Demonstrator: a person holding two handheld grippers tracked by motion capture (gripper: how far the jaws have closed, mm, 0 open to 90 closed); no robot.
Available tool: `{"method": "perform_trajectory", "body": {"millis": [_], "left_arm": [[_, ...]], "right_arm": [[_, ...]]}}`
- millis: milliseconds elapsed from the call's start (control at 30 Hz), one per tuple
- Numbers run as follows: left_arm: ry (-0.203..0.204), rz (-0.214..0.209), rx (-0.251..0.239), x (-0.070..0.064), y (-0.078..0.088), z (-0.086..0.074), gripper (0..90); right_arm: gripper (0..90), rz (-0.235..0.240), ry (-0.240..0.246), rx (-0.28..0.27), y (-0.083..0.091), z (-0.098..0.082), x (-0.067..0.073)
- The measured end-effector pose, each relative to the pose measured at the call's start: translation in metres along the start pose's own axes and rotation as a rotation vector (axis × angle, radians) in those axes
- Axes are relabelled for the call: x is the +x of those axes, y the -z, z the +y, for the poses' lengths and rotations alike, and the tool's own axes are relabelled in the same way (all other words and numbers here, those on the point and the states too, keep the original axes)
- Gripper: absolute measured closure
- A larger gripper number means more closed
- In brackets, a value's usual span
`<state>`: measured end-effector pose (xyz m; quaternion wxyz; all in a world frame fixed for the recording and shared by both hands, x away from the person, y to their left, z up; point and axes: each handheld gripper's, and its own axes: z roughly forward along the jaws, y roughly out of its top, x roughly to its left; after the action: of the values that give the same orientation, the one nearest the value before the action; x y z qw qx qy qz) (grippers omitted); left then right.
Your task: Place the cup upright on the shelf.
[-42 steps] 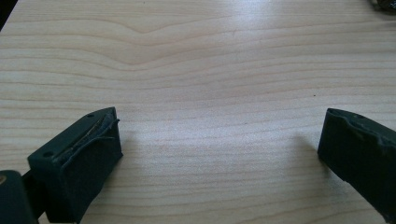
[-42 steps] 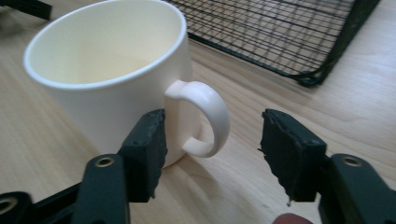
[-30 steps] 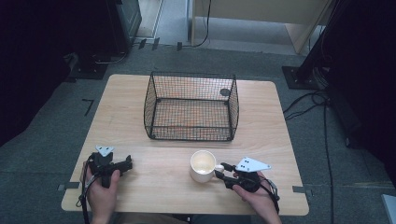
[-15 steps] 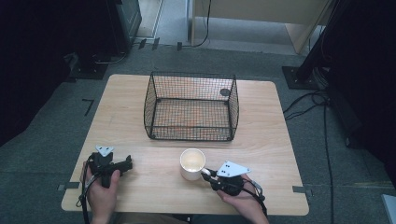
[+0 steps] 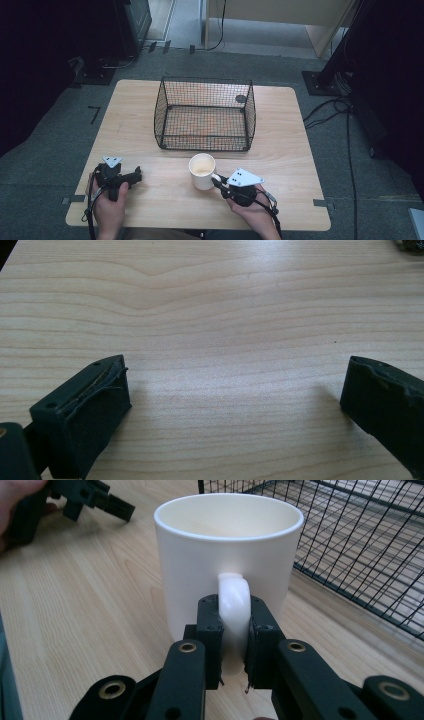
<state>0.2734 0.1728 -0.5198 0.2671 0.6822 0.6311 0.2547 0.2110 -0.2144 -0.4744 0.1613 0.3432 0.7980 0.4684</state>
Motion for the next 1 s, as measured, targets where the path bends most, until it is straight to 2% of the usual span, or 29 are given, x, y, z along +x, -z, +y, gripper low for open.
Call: {"method": "perform_trajectory", "body": {"millis": [533, 1000], "left_arm": [[-0.001, -0.001, 0.000, 0.000, 0.000, 0.000, 0.0], [-0.003, -0.002, -0.001, 0.000, 0.000, 0.000, 0.0]], "right_arm": [[80.4, -0.010, -0.016, -0.069, 0.023, 0.039, -0.010], [80.4, -0.026, -0.016, -0.123, 0.032, 0.075, -0.020]]}}
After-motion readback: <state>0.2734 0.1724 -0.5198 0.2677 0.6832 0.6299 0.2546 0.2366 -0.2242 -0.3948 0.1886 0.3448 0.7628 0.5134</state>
